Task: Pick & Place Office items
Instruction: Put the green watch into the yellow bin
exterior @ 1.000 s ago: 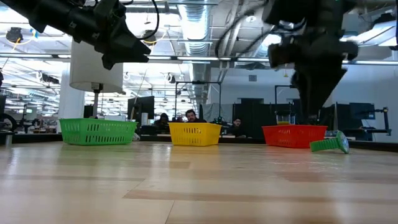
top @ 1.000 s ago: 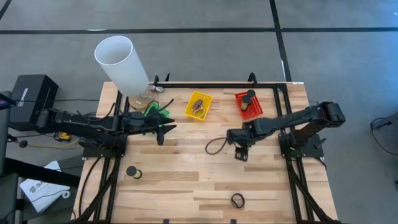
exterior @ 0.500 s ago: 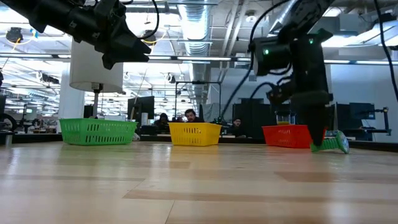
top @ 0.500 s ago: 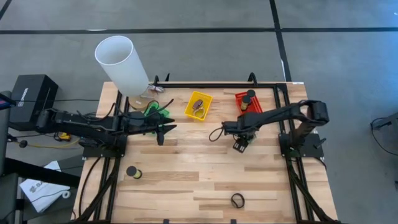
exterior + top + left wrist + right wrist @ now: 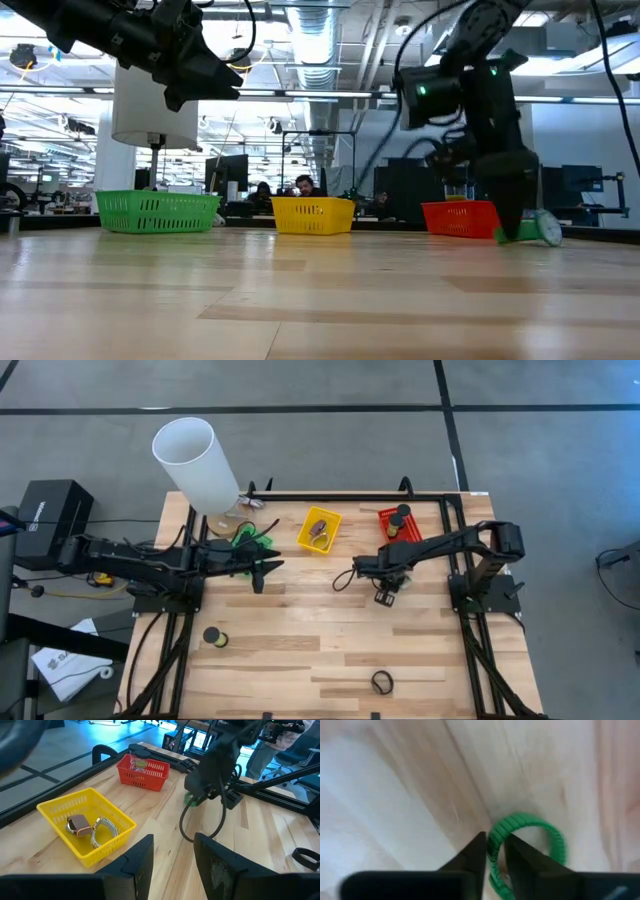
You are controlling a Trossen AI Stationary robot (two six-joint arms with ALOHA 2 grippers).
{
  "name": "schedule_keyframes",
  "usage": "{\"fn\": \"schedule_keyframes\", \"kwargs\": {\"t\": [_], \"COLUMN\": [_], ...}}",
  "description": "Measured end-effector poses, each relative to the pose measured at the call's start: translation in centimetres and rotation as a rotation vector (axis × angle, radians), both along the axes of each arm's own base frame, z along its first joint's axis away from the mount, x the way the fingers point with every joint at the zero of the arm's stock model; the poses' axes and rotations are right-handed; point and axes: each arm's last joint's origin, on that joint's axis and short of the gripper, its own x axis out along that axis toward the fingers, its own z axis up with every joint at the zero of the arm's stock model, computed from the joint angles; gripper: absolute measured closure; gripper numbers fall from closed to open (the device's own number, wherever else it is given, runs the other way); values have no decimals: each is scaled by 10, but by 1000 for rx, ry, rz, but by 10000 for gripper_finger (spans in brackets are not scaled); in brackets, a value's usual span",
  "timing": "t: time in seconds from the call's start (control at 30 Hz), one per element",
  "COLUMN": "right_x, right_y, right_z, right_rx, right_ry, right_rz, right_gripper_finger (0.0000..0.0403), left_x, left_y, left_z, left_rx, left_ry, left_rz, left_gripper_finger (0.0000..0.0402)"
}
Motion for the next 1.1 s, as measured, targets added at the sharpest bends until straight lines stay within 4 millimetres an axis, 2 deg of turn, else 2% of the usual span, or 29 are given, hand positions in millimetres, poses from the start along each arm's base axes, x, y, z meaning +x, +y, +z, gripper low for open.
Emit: {"fn": "schedule_keyframes", "kwargs": {"t": [0.1, 0.2, 0.33, 0.43, 0.53, 0.63, 0.77, 0.93, 1.1], "right_x": [7, 21, 45, 64, 76, 88, 100, 112, 115], "right_y": [2, 8, 12, 4, -11, -26, -46, -67, -83], "right_z": [12, 32, 62, 82, 94, 95, 89, 61, 46], "right_rx": [-2, -10, -60, -145, -231, -316, -378, -399, -480], "right_ry": [-58, -194, -463, -721, -882, -963, -1047, -1034, -998], "right_rz": [56, 154, 342, 404, 429, 472, 425, 381, 313], "right_gripper_finger": [393, 387, 396, 395, 395, 399, 395, 382, 364], "left_x": [0, 0, 0, 0, 0, 0, 0, 0, 0], "left_y": [0, 0, 0, 0, 0, 0, 0, 0, 0], "left_z": [0, 0, 0, 0, 0, 0, 0, 0, 0], "left_rx": [0, 0, 0, 0, 0, 0, 0, 0, 0], "left_ry": [0, 0, 0, 0, 0, -1, -1, -4, -3], "left_rz": [0, 0, 0, 0, 0, 0, 0, 0, 0], "left_gripper_finger": [266, 266, 266, 266, 266, 266, 266, 266, 266]}}
